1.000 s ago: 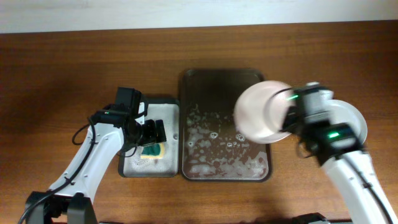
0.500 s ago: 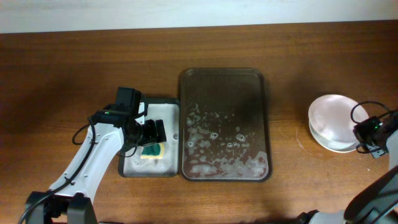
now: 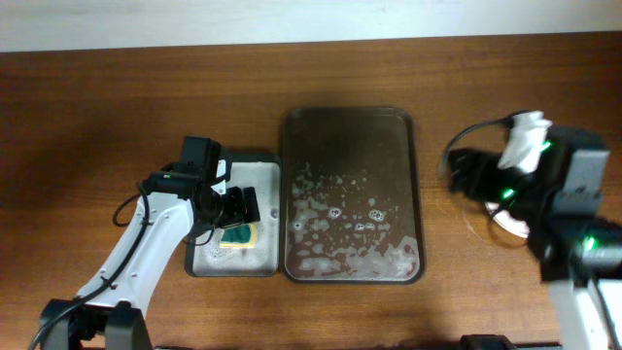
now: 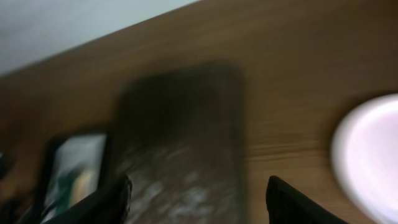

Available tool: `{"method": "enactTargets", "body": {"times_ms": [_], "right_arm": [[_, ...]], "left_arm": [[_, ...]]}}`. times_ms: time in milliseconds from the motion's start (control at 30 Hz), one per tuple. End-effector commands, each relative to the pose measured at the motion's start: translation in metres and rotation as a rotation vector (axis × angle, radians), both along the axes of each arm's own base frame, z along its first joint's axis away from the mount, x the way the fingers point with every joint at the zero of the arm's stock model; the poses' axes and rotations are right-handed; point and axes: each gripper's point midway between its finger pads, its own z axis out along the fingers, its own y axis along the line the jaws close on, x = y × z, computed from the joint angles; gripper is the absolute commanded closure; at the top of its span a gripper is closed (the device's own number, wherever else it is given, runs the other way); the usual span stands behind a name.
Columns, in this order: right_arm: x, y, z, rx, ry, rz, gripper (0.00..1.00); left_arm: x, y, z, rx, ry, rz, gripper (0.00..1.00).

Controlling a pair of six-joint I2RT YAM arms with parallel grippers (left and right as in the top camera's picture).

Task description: Clean dirty plates on tray and stack at the side

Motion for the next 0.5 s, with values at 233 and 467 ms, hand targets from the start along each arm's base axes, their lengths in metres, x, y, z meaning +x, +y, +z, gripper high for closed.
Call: {"method": "enactTargets", "body": {"times_ms": [233,467], "right_arm": [[-0.029,0.083,0.003,-0.056,-0.031,0.347,0.01],[-0.018,0.086,-0.028,-0.064,0.087,0.351,0.01]], "left_arm": [[0.001,0.000,0.003,-0.008,-0.013,-0.006,0.00],[0.001,0.000,0.003,-0.008,-0.013,-0.006,0.00]]}}
